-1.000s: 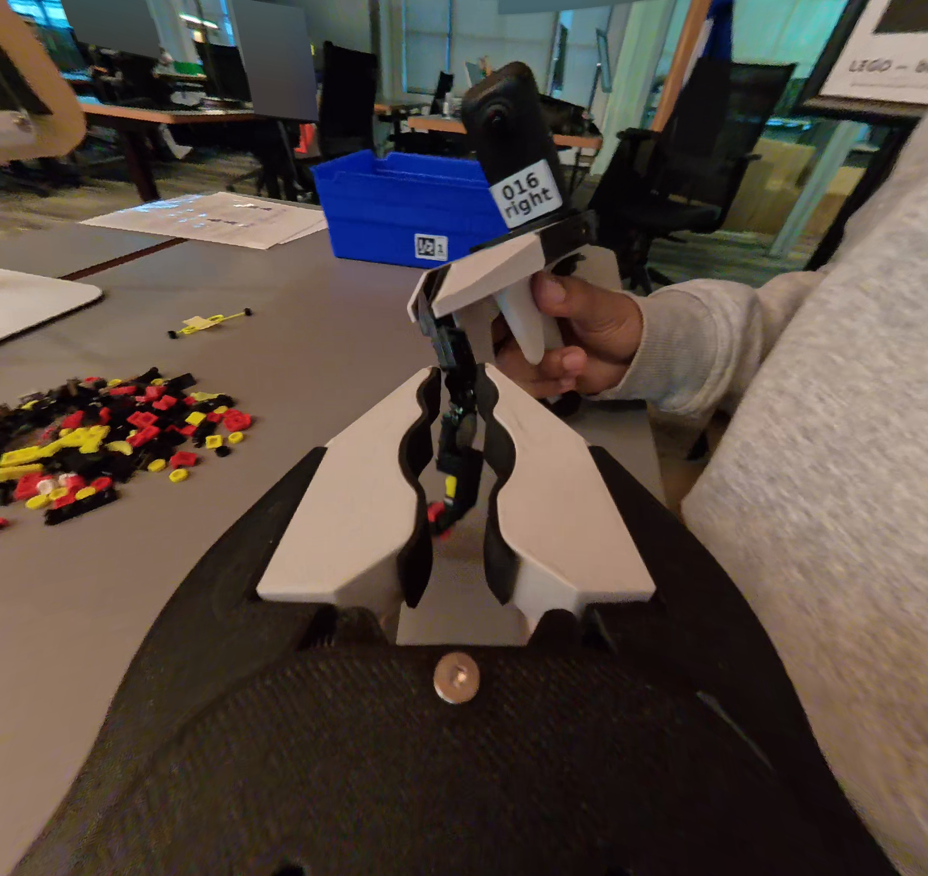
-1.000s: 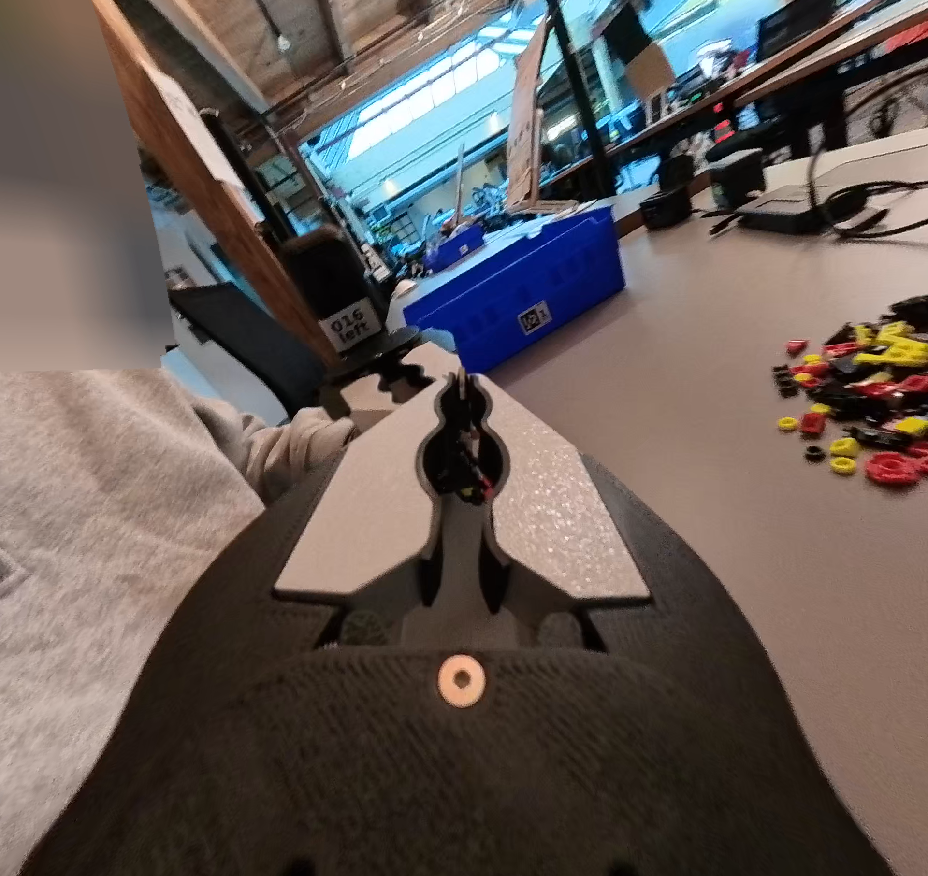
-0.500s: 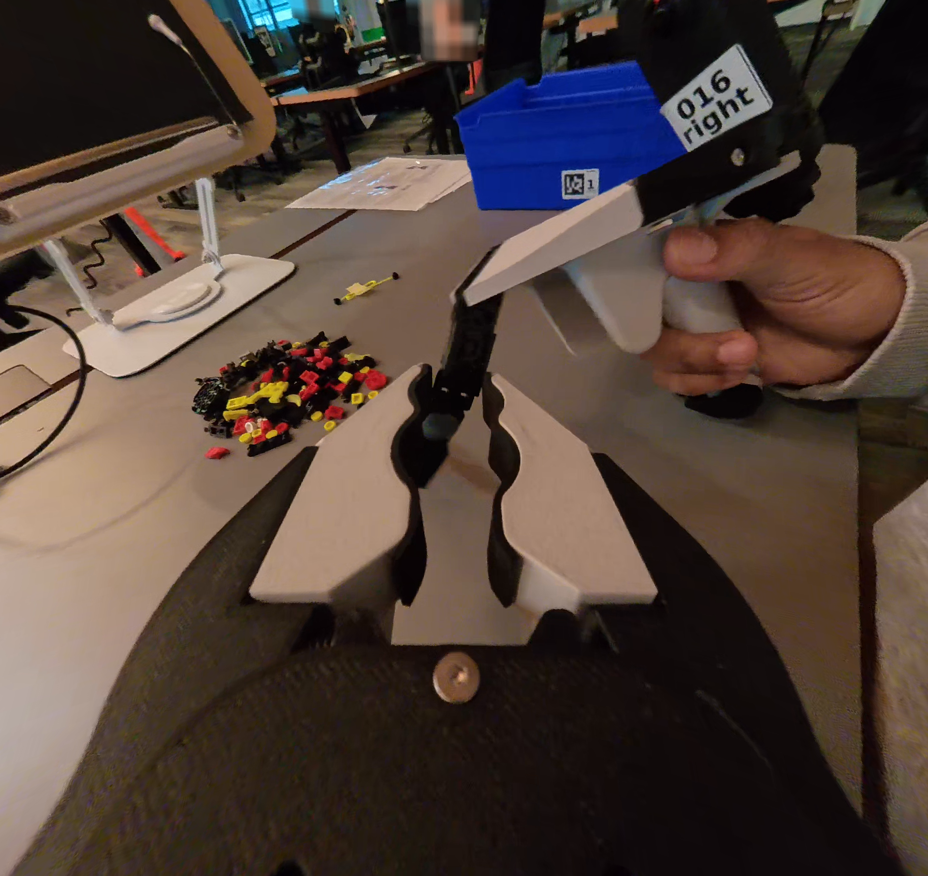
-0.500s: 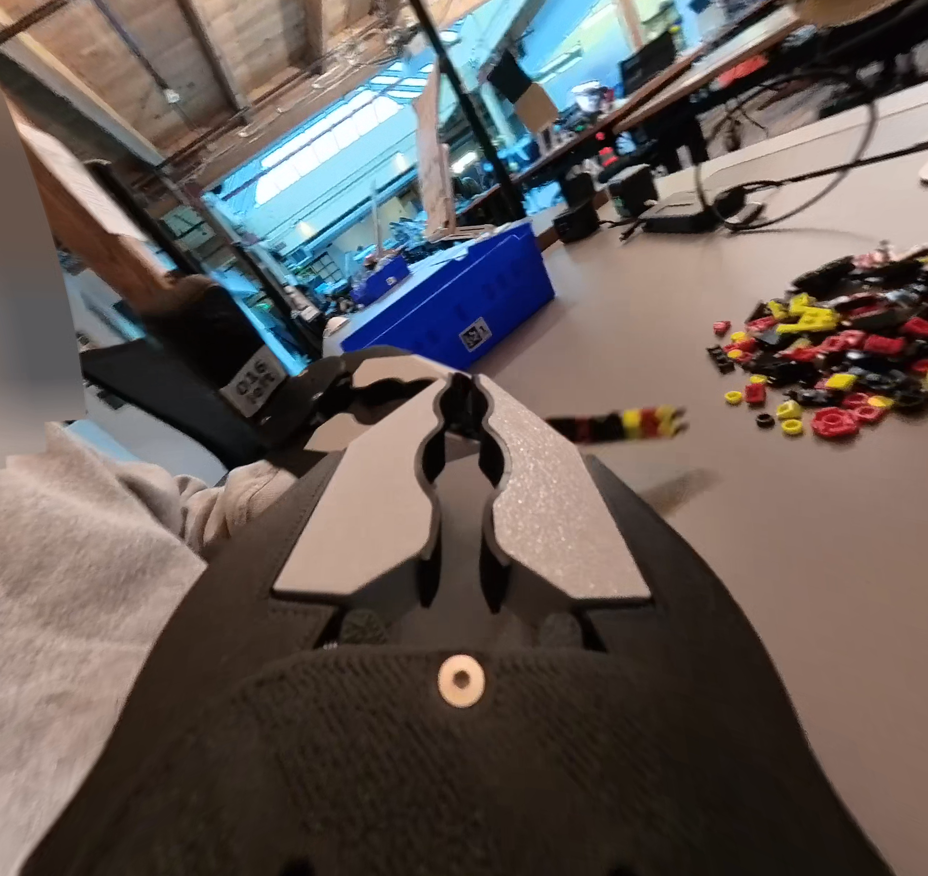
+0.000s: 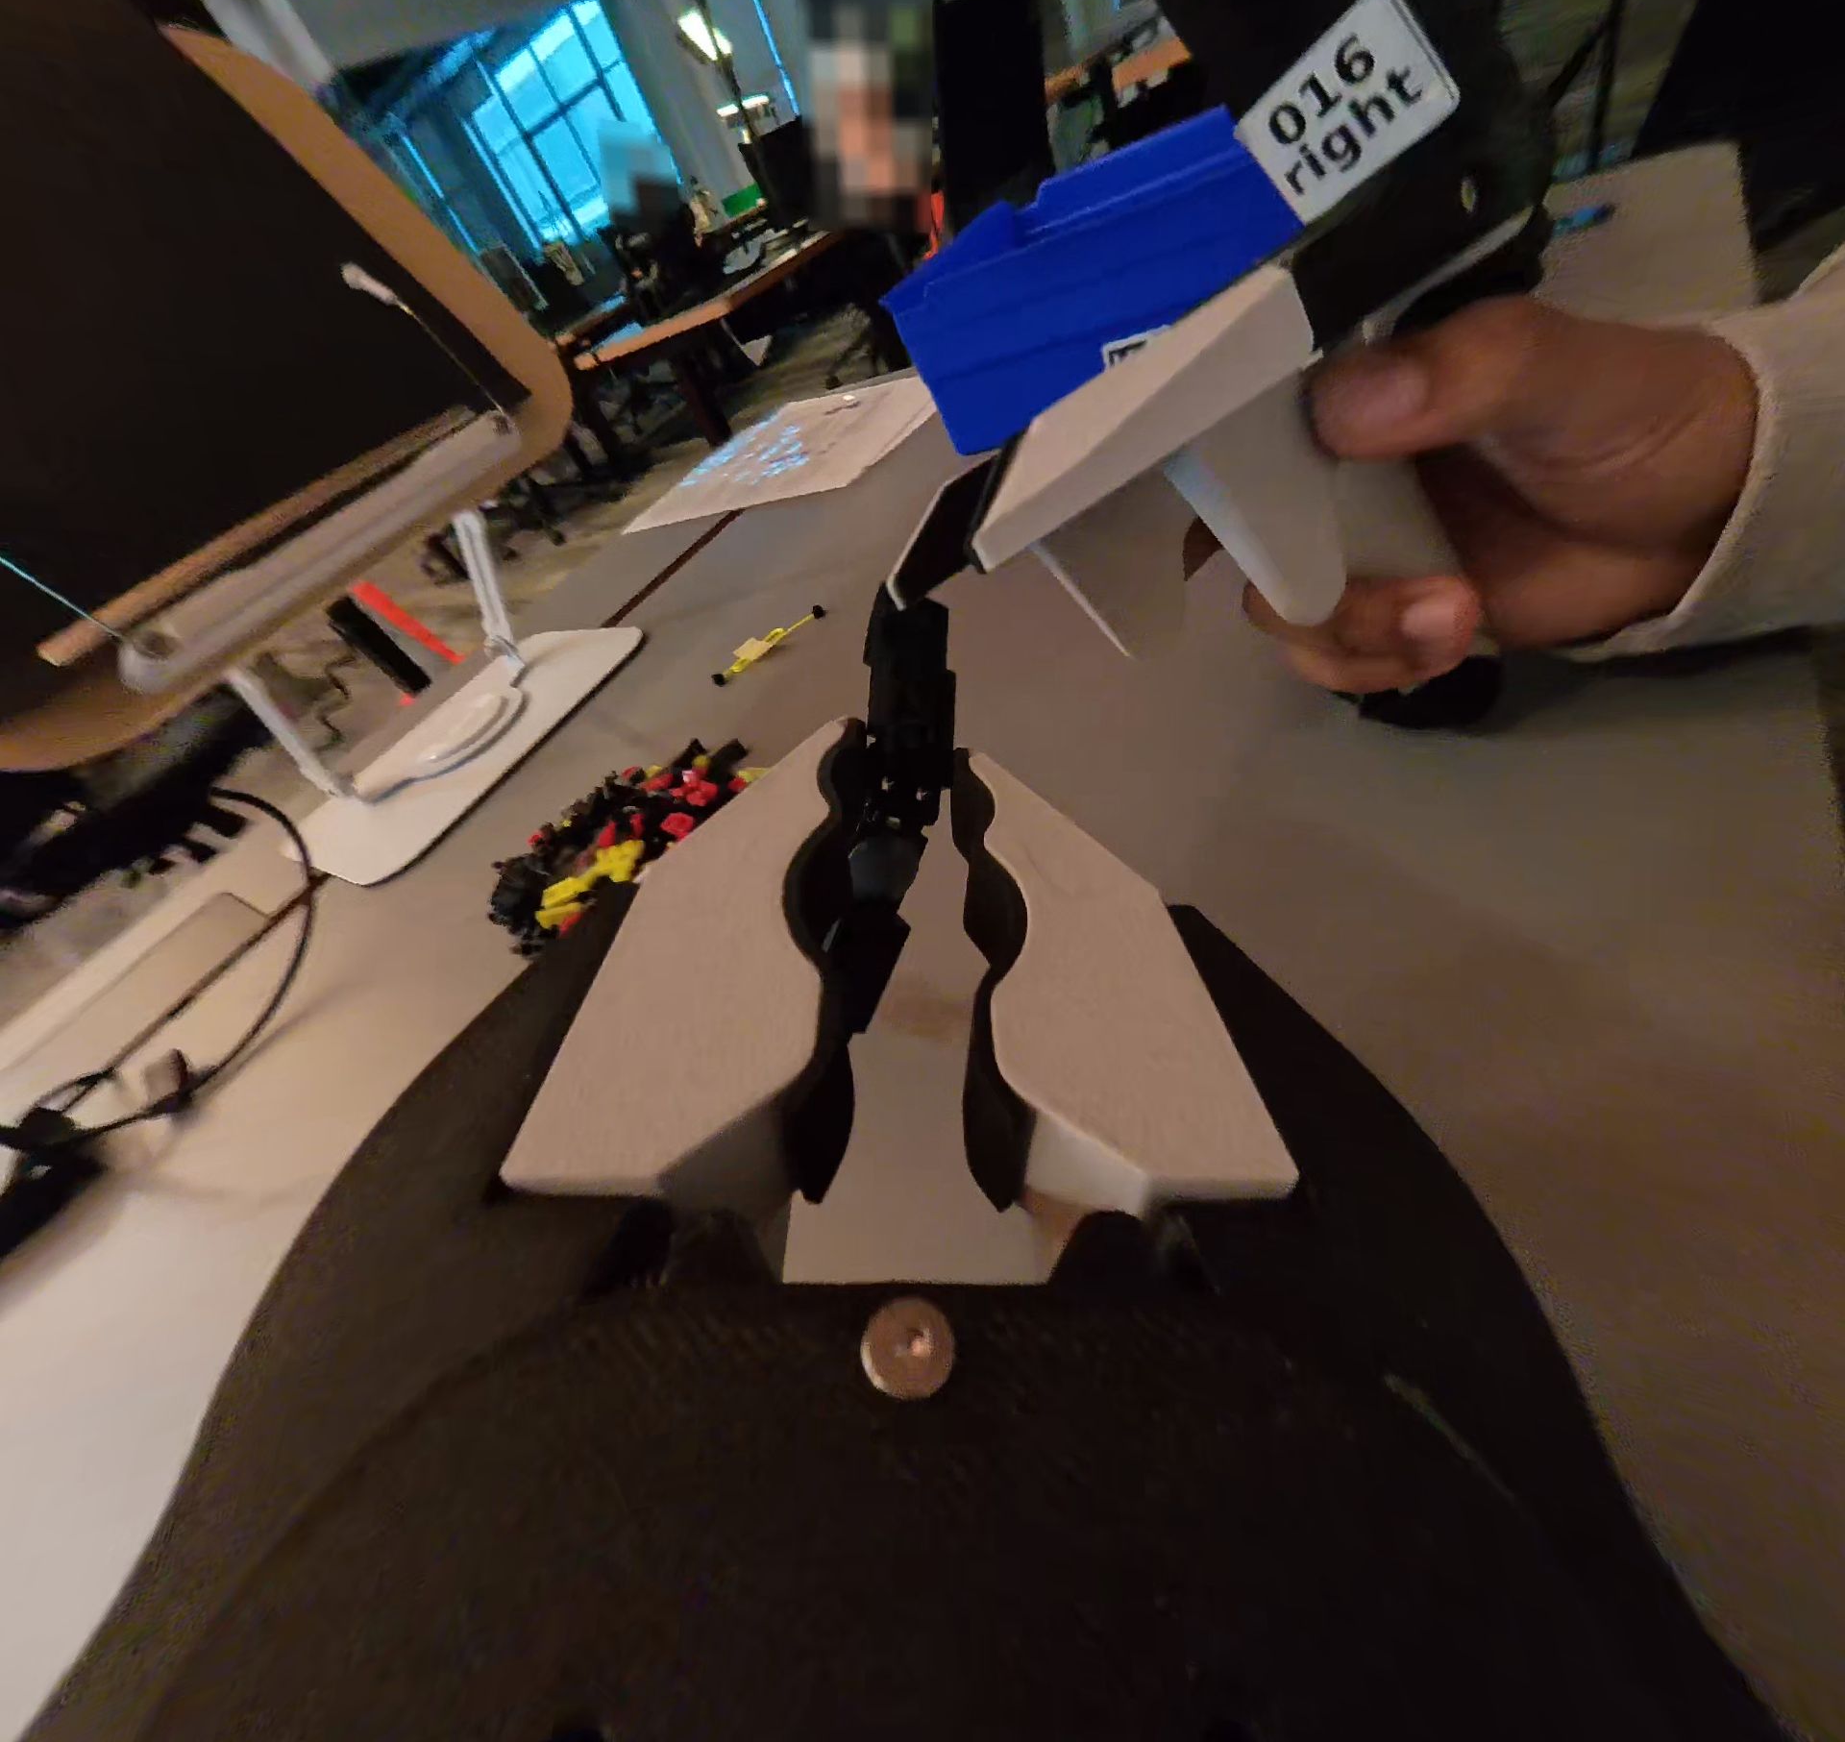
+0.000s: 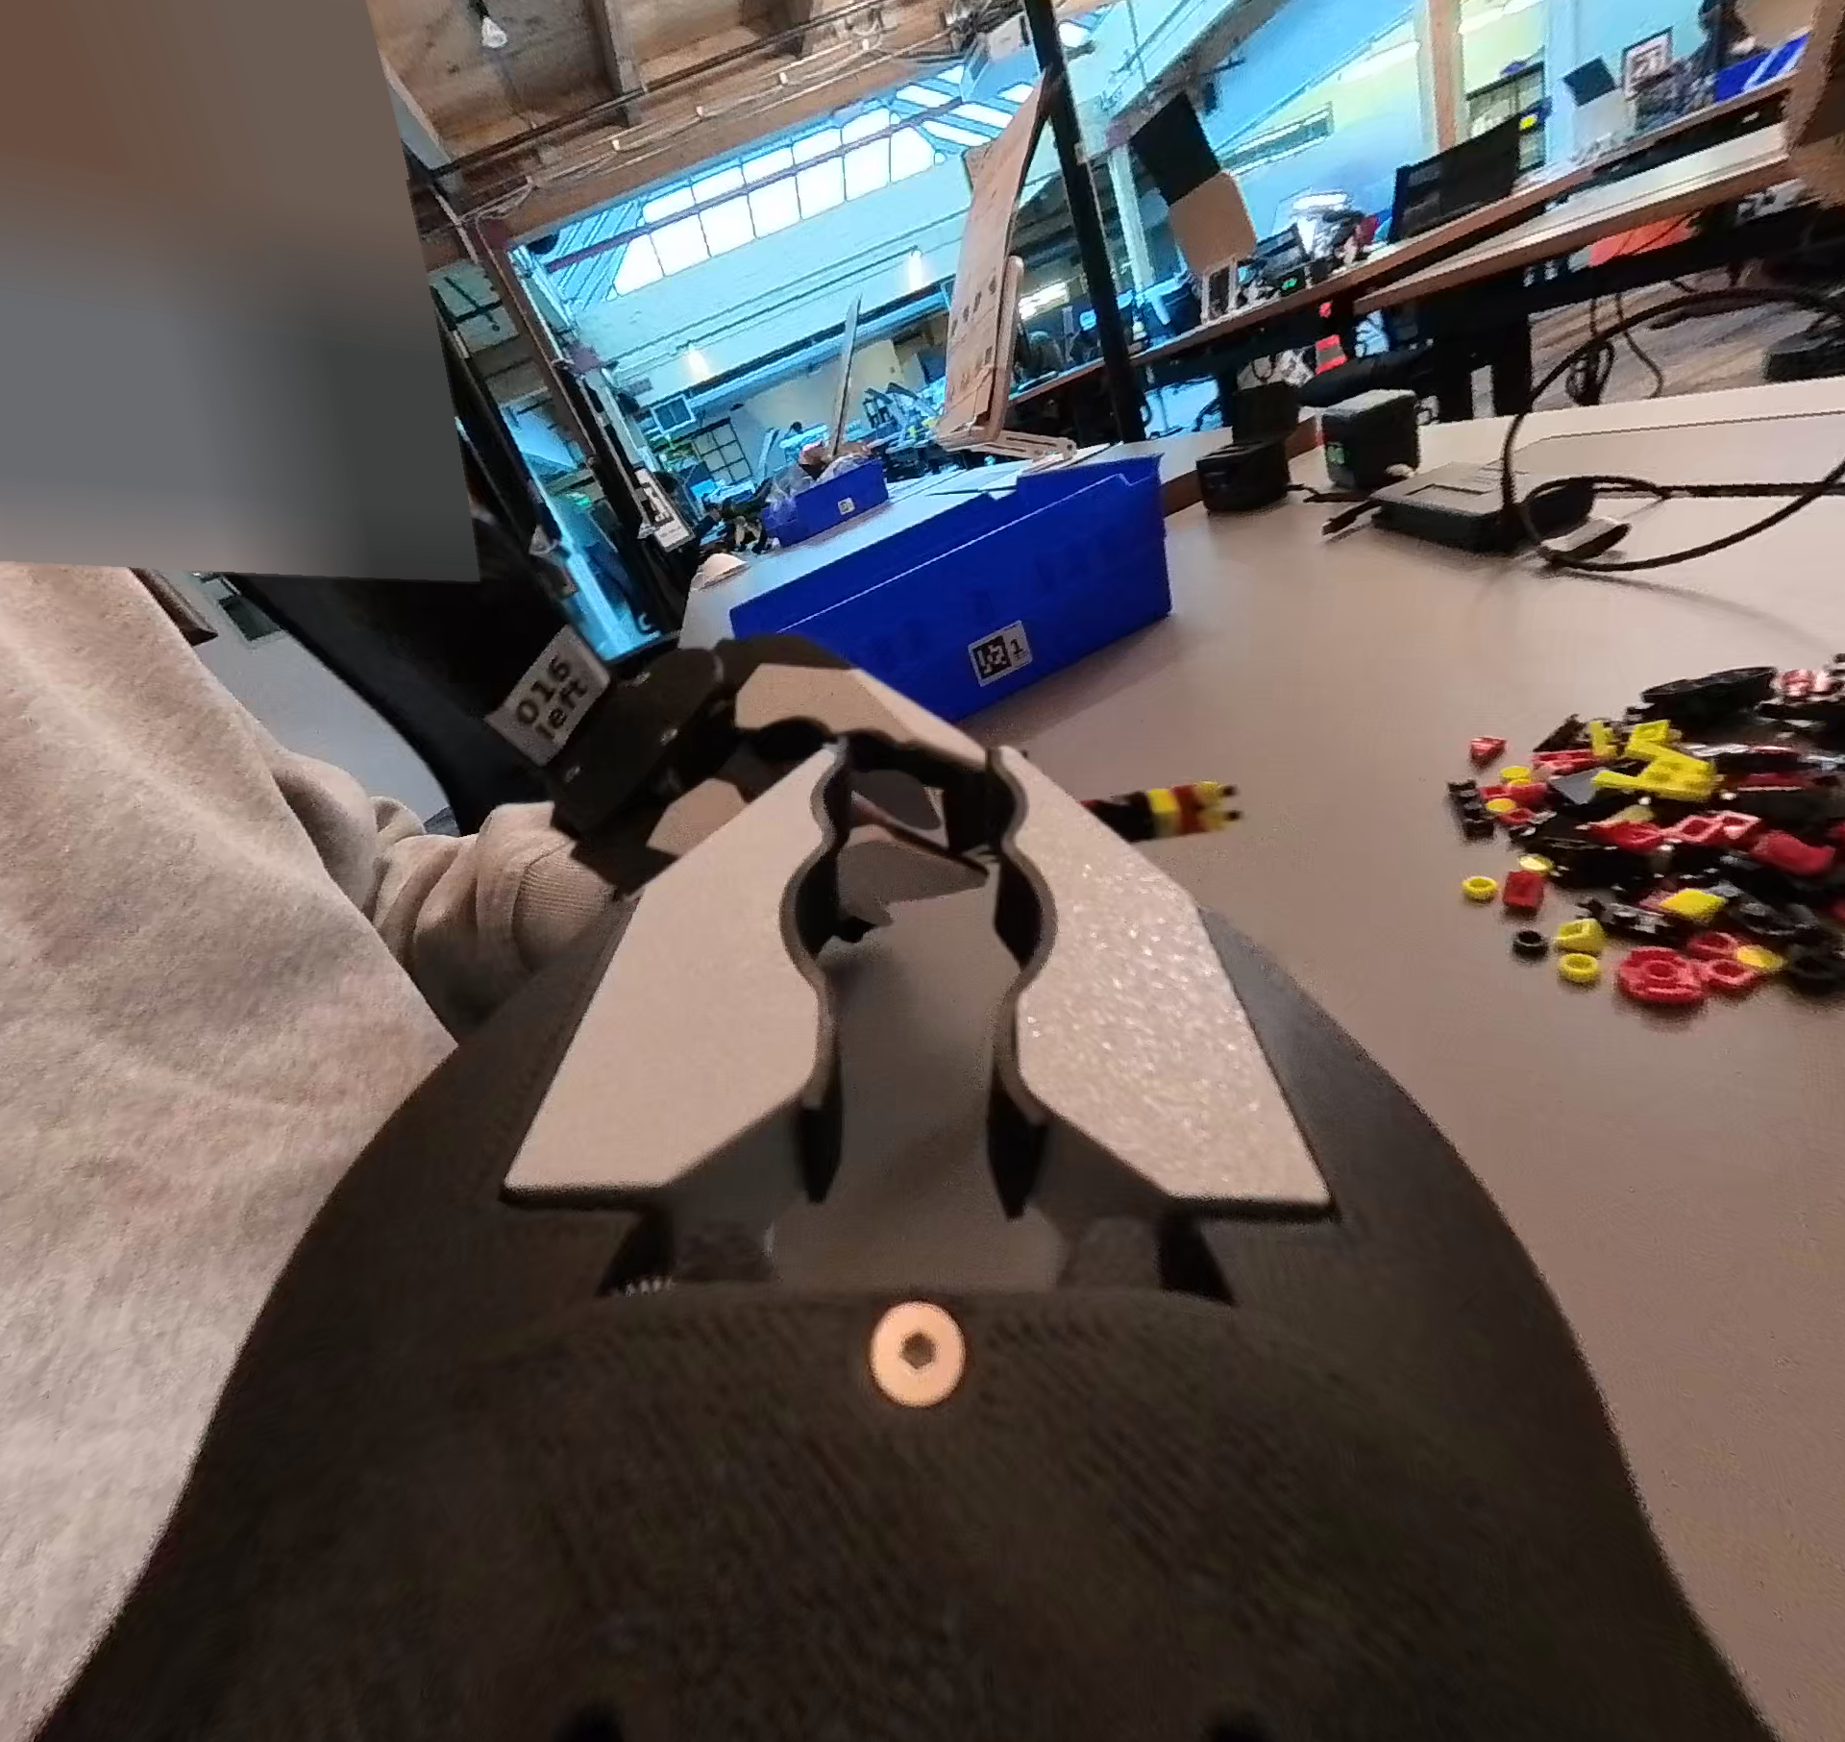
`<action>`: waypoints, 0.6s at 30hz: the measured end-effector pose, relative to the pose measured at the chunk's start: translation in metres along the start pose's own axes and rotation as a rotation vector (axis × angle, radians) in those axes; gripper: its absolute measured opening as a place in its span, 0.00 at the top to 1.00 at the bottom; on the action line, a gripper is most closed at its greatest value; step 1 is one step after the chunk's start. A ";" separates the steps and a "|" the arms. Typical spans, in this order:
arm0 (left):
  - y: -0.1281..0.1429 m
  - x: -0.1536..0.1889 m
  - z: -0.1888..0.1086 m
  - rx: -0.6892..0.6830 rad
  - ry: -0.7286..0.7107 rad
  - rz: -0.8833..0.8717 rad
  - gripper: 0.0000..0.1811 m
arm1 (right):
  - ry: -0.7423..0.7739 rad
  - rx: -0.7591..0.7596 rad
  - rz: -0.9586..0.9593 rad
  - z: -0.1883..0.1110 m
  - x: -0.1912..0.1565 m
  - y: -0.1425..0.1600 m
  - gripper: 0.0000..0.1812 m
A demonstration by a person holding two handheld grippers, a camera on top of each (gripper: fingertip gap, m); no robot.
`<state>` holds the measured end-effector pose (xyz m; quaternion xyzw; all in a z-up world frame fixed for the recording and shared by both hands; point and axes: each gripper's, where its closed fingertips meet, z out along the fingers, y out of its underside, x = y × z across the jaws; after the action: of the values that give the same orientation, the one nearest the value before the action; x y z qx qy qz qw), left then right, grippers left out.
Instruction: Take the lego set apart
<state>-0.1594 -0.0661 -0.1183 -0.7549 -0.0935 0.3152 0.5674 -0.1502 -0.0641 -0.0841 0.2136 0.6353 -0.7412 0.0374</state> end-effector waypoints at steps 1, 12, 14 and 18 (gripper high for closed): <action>0.000 0.001 0.000 0.001 -0.011 0.031 0.91 | 0.011 0.013 -0.006 -0.002 0.002 -0.003 0.86; -0.001 0.011 0.001 0.025 0.066 -0.017 0.91 | 0.055 -0.083 -0.123 -0.002 0.008 0.010 0.98; 0.002 0.010 0.003 0.008 0.070 -0.047 0.91 | 0.054 -0.102 -0.151 -0.001 0.006 0.011 0.98; 0.008 0.008 0.005 -0.027 0.064 -0.091 0.92 | 0.070 -0.143 -0.305 0.002 0.000 0.017 0.97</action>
<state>-0.1579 -0.0612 -0.1287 -0.7672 -0.1138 0.2633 0.5737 -0.1451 -0.0693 -0.0991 0.1373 0.7125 -0.6832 -0.0825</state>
